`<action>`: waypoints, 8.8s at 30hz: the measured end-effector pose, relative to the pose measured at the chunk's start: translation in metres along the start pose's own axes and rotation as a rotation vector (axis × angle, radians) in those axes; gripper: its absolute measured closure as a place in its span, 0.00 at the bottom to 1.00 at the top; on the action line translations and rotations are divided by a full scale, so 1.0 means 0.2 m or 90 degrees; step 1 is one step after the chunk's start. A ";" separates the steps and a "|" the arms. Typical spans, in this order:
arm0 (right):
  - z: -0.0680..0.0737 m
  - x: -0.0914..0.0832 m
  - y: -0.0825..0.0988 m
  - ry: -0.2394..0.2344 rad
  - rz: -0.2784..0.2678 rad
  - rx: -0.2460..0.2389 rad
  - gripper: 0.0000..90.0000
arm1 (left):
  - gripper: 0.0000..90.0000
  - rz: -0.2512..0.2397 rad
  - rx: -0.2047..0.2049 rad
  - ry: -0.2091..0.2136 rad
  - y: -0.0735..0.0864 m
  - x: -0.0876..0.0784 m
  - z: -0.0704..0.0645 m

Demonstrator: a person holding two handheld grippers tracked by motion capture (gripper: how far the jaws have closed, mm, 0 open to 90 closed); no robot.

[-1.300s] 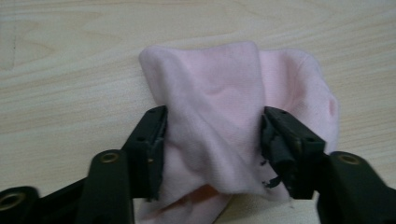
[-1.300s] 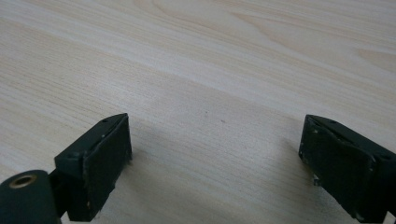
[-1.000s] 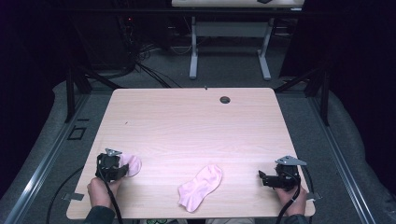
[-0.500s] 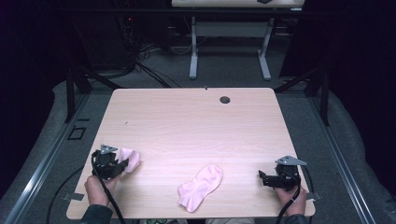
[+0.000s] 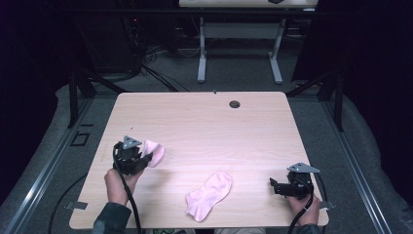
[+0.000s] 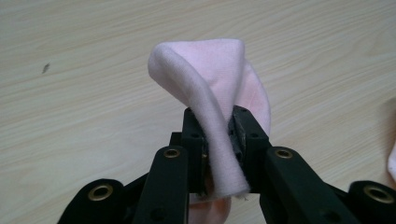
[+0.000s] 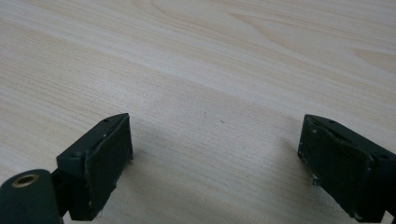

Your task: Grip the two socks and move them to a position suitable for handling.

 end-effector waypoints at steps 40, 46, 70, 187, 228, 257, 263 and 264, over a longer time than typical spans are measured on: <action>0.00 0.00 0.00 0.006 -0.001 0.005 0.12 | 0.33 0.147 0.076 0.060 -0.02 0.53 -0.49; 0.00 0.00 0.00 0.006 -0.001 0.005 0.12 | 0.16 0.131 0.088 0.061 -0.04 0.44 -0.53; 0.00 0.00 0.00 0.006 0.000 0.004 0.12 | 0.28 0.225 0.216 0.157 0.12 0.47 -1.05; 0.69 -0.16 -0.25 -0.293 0.003 -0.155 0.59 | 0.45 0.072 -0.010 0.234 0.32 0.12 -0.51; 0.58 -0.02 -0.28 -0.231 0.020 -0.092 0.58 | 0.64 0.129 0.069 0.133 0.40 0.20 -0.50; 0.15 -0.01 -0.05 -0.051 -0.008 0.015 0.14 | 0.55 0.211 0.239 0.069 0.06 0.64 -0.84; 0.15 -0.01 -0.05 -0.041 -0.018 0.015 0.16 | 0.75 0.216 0.226 0.059 0.06 0.67 -0.81; 0.15 -0.01 -0.05 -0.039 -0.016 0.011 0.17 | 0.79 0.216 0.222 0.061 0.06 0.67 -0.80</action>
Point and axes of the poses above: each handheld gripper's, and its own axes: x roughly forward along the jaws, y roughly out of its underside, z roughly to its left, the point moved 2 cm from there along x, roughly forward along the jaws, and after that the axes turned 14 degrees about -x, right-handed, at the moved point
